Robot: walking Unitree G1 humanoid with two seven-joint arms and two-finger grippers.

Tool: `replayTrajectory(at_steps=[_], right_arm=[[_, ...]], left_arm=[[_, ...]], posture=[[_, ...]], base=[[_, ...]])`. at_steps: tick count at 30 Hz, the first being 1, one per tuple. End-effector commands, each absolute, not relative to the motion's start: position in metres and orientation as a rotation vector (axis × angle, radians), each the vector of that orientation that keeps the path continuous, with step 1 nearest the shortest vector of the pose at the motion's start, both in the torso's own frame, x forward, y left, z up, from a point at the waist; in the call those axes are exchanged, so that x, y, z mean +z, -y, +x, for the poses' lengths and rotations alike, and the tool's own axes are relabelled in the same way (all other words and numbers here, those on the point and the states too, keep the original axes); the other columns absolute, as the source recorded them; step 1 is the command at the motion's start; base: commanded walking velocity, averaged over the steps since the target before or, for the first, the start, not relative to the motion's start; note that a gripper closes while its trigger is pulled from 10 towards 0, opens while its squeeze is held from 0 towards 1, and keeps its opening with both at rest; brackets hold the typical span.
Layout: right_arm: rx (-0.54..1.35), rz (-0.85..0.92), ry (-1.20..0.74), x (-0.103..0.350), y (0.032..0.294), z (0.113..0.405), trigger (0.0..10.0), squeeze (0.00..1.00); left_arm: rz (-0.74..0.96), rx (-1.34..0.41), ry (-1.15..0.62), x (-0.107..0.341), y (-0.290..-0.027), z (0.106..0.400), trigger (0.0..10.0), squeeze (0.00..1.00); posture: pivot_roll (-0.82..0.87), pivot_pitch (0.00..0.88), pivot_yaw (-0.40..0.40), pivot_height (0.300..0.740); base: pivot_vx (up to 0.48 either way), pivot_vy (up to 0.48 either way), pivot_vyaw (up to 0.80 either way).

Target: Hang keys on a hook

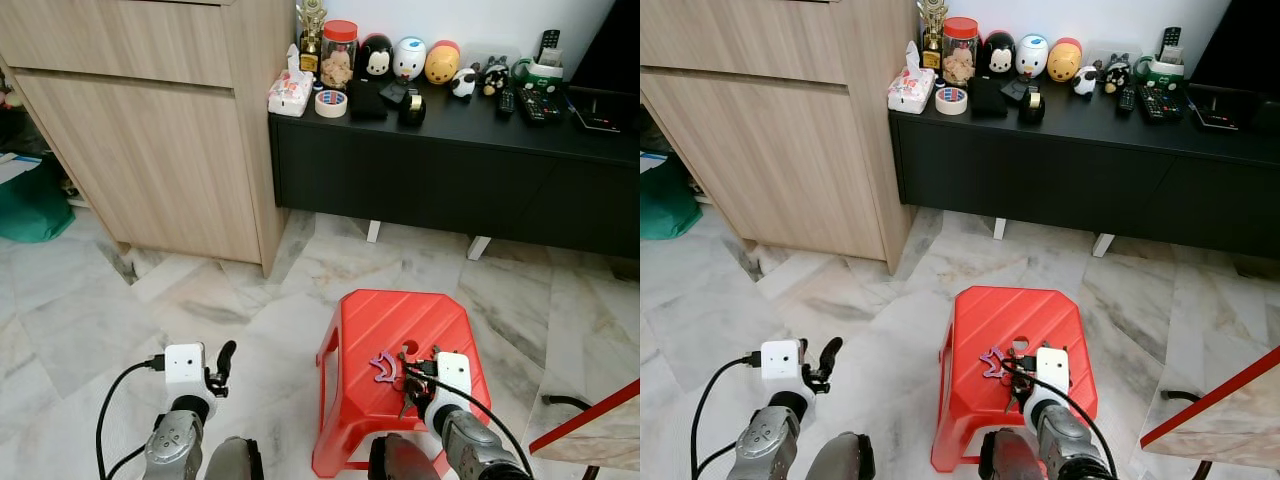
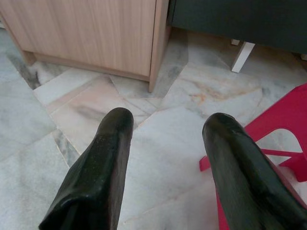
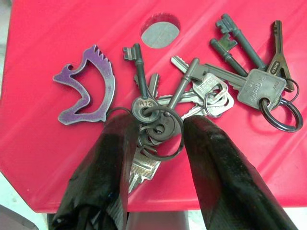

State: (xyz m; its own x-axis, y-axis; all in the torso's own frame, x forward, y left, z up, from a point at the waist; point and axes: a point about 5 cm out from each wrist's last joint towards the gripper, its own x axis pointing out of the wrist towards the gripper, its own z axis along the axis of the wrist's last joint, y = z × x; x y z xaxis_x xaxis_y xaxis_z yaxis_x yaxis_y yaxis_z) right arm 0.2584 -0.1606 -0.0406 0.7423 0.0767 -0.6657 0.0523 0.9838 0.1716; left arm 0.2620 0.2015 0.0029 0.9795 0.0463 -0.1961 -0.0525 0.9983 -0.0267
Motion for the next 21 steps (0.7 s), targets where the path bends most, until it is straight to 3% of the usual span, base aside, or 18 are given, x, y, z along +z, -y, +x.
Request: replayTrajectory(at_steps=[1,13,14,15,17,18,21], right_arm=[[-0.005,0.219,-0.698,-0.0373,0.162,0.2618,10.0,0.0],[0.001,0.277,-0.644,-0.0364,0.1639,0.2601,10.0,0.0],[-0.001,0.276,-0.647,-0.0371,0.1644,0.2593,10.0,0.96],[-0.003,0.276,-0.649,-0.0377,0.1649,0.2583,10.0,1.0],[-0.002,0.274,-0.648,-0.0381,0.1655,0.2576,10.0,1.0],[0.001,0.272,-0.645,-0.0378,0.1653,0.2579,10.0,0.0],[0.007,0.264,-0.644,-0.0373,0.1646,0.2586,10.0,0.0]], left_arm=[[-0.012,0.046,-0.2,0.0022,-0.2023,0.2602,10.0,0.0],[-0.01,0.045,-0.205,0.0014,-0.2015,0.2598,10.0,0.0],[-0.01,0.045,-0.204,0.0015,-0.2015,0.26,10.0,0.0],[-0.01,0.046,-0.204,0.0016,-0.2015,0.2601,10.0,0.0],[-0.01,0.047,-0.202,0.002,-0.2017,0.2604,10.0,0.0],[-0.01,0.048,-0.202,0.0021,-0.202,0.2603,10.0,0.0],[-0.009,0.049,-0.202,0.0021,-0.2027,0.2601,10.0,0.0]], posture=[[0.01,0.099,-0.069,0.631],[0.0,0.097,-0.068,0.631],[0.01,0.097,-0.068,0.631],[0.01,0.097,-0.068,0.631],[0.01,0.098,-0.068,0.631],[0.01,0.099,-0.068,0.631],[0.01,0.099,-0.068,0.631]], base=[[0.0,0.0,0.0],[0.0,0.0,0.0],[0.0,0.0,0.0],[0.0,0.0,0.0],[0.0,0.0,0.0],[0.0,0.0,0.0],[0.0,0.0,0.0]])
